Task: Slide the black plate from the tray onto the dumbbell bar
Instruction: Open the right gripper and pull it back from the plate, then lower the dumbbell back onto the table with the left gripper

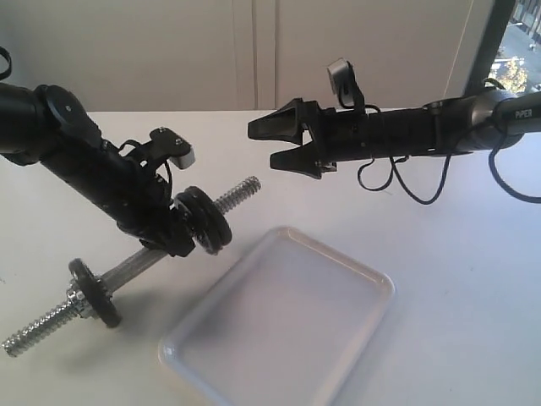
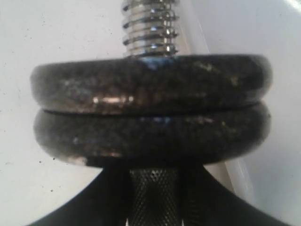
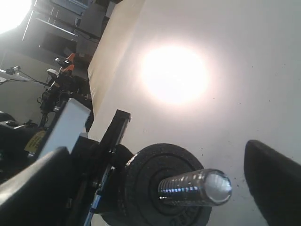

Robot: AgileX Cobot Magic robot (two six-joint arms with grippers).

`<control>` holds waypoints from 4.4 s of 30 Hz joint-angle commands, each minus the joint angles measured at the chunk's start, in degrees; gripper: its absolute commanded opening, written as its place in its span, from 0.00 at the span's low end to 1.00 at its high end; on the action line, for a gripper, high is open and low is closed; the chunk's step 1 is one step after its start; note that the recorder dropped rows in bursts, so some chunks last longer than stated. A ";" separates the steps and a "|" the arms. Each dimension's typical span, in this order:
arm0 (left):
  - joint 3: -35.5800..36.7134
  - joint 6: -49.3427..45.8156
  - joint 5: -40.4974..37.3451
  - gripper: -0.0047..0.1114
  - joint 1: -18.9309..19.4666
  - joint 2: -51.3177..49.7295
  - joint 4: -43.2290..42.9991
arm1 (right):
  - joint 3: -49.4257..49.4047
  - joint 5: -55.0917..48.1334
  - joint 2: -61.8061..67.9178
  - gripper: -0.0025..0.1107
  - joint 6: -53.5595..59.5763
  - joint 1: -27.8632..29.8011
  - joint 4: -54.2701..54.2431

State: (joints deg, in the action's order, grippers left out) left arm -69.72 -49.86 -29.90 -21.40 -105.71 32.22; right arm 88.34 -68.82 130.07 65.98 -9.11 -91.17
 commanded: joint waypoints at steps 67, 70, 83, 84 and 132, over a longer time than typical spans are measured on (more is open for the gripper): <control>-1.02 3.73 3.39 0.42 0.20 0.45 -5.33 | 0.25 -1.14 -0.93 0.02 -0.68 2.40 7.34; -1.02 5.22 3.39 0.42 0.20 0.34 -7.56 | 0.25 -1.14 -0.93 0.02 -0.68 2.40 7.34; -1.02 9.70 3.00 0.42 0.20 -0.01 -13.43 | 0.25 -1.14 -0.93 0.02 -0.68 2.40 7.34; -1.02 9.70 2.87 0.42 0.20 -0.44 -13.43 | 0.25 -1.14 -0.93 0.02 -0.68 2.40 7.34; -1.02 20.47 11.69 0.23 5.65 2.25 -21.70 | 0.25 -1.14 -0.82 0.02 -0.68 2.40 8.87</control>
State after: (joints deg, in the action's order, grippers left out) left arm -70.81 -31.94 -21.87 -17.95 -104.11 11.30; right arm 88.37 -69.40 129.81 65.13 -6.99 -82.59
